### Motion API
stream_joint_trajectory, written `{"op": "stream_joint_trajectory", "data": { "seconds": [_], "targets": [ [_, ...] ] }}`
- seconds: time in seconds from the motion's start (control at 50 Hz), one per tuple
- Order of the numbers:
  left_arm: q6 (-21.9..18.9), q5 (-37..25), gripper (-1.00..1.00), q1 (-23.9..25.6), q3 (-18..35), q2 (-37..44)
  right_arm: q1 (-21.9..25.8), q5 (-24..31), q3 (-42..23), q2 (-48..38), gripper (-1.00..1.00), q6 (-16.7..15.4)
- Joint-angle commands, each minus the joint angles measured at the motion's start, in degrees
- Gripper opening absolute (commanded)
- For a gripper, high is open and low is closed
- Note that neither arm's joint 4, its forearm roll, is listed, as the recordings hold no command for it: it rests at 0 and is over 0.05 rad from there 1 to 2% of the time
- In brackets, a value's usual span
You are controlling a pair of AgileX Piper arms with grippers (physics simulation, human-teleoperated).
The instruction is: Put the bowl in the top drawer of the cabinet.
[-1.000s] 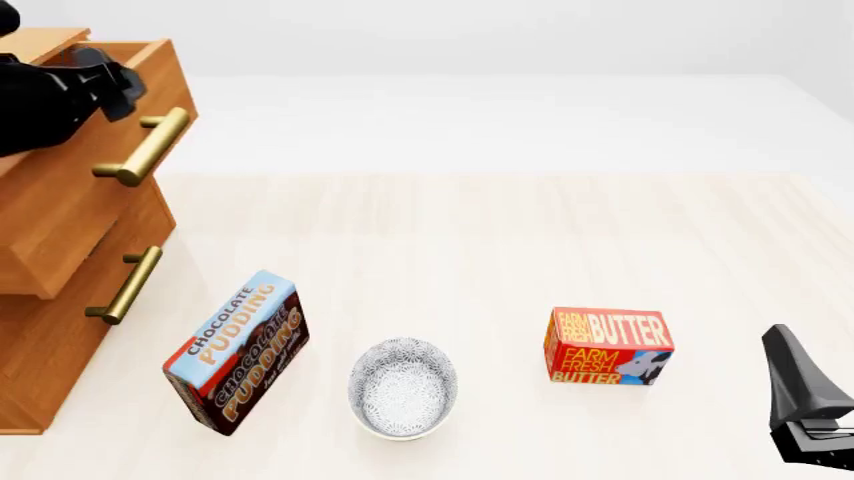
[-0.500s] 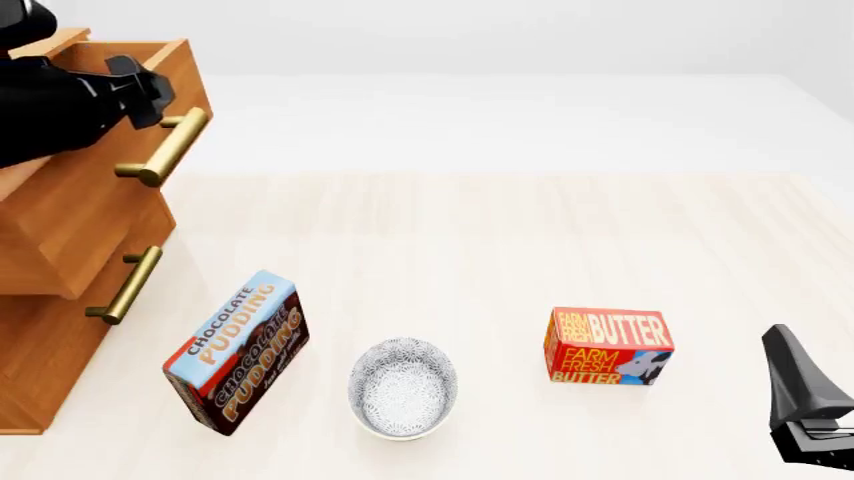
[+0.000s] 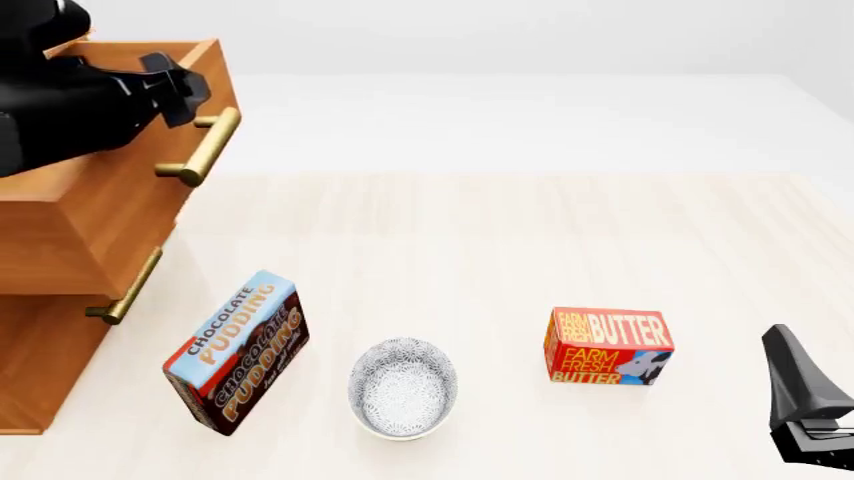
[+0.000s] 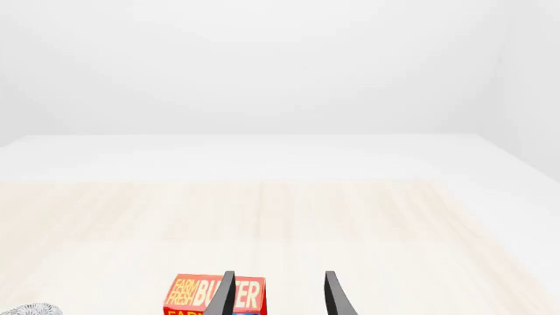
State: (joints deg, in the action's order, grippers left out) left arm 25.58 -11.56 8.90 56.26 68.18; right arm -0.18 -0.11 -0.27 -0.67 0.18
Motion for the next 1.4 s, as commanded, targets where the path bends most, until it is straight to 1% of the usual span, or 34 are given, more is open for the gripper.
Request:
{"op": "stream_joint_trajectory", "data": {
  "seconds": [0.02, 0.48, 0.88, 1.02, 1.14, 1.4],
  "targets": [
    [-0.03, -0.08, 1.0, 3.71, -3.4, 1.51, 0.05, 0.01, 0.03, 0.1, 1.0, -0.04],
    [-0.81, 0.11, 1.0, 7.57, -3.14, 1.31, 0.04, 0.01, 0.03, 0.1, 1.0, -0.04],
    [-0.2, -0.08, 1.0, 11.18, -3.28, -0.51, 0.03, 0.02, 0.03, 0.11, 1.0, -0.04],
    [-0.72, -0.2, 1.0, 11.48, -3.19, -1.55, 0.04, 0.01, 0.03, 0.11, 1.0, -0.04],
    [-0.29, -0.14, 1.0, 12.21, -3.44, -2.37, 0.05, 0.01, 0.03, 0.11, 1.0, -0.05],
    [-1.5, -1.9, 1.0, 11.38, -2.26, -5.03, 0.03, 0.01, 0.03, 0.1, 1.0, -0.03]
  ]
}}
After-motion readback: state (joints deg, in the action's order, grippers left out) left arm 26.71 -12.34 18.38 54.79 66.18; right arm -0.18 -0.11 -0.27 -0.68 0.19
